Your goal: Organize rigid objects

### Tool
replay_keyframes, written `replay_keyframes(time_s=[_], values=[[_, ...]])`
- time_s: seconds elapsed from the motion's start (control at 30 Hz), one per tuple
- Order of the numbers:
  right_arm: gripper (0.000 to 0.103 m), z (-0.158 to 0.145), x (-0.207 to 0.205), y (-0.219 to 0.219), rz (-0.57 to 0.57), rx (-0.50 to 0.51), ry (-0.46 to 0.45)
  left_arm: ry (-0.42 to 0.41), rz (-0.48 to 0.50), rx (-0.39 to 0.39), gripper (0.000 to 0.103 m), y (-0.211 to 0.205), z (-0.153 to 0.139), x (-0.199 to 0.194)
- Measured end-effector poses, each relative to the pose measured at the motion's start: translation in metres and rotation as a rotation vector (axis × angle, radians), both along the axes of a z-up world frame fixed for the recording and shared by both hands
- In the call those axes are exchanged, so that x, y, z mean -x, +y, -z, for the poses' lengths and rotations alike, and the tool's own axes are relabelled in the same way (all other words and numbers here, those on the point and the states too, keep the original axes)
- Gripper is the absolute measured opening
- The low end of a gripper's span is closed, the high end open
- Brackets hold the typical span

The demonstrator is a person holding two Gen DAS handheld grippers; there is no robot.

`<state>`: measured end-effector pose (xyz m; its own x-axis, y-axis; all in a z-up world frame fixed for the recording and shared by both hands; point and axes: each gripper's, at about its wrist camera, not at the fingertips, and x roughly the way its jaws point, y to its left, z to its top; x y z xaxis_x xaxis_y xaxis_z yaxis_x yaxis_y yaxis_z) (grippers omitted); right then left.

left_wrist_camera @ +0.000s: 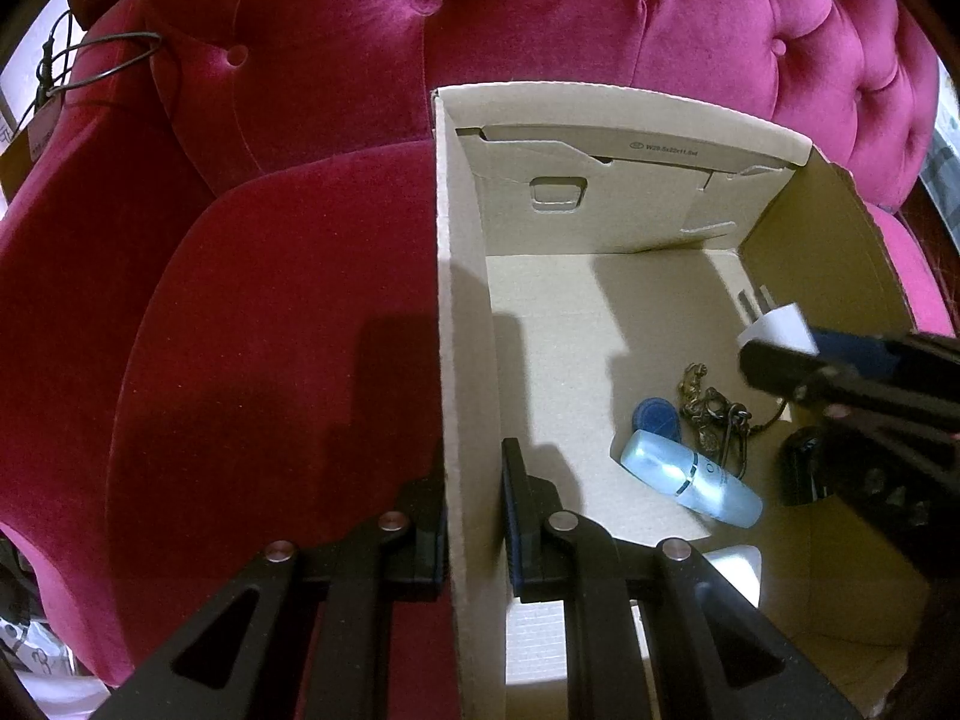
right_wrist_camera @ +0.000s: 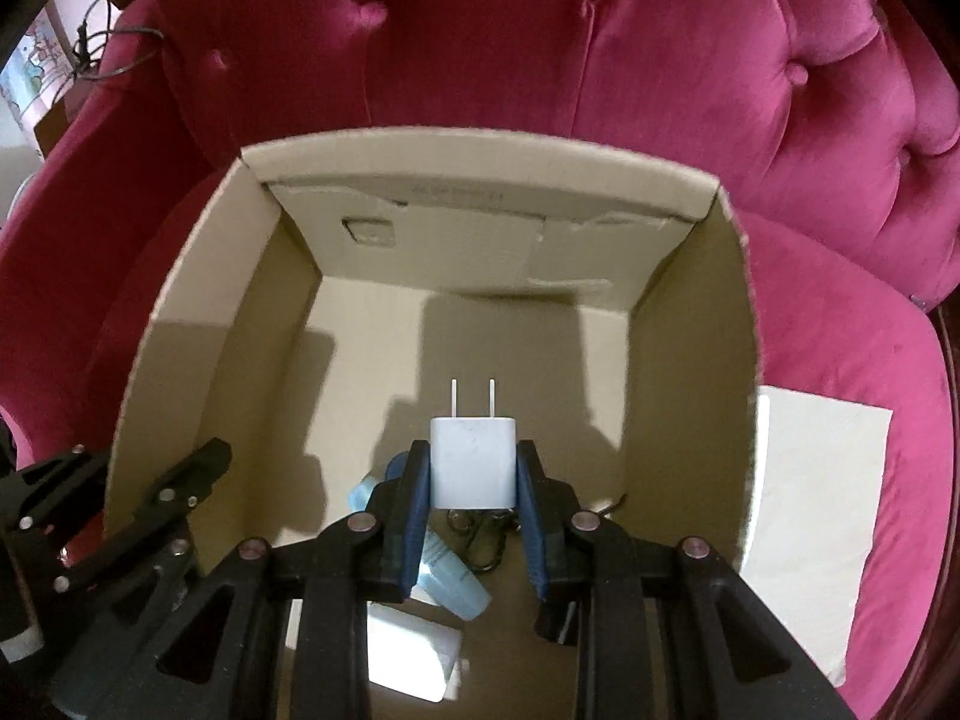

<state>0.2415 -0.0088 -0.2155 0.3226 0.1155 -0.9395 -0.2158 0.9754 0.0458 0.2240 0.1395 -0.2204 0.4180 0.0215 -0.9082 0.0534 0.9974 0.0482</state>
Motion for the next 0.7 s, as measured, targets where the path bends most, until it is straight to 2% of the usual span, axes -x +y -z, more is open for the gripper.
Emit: replay_keyframes(time_s=[0.27, 0.7], values=[[0.029, 0.015, -0.003, 0.011, -0.012, 0.021, 0.029, 0.000, 0.001, -0.001, 0.015, 0.000, 0.000, 0.000], [0.029, 0.012, -0.002, 0.016, -0.010, 0.030, 0.020, 0.000, 0.002, -0.003, 0.015, -0.002, -0.001, 0.000]])
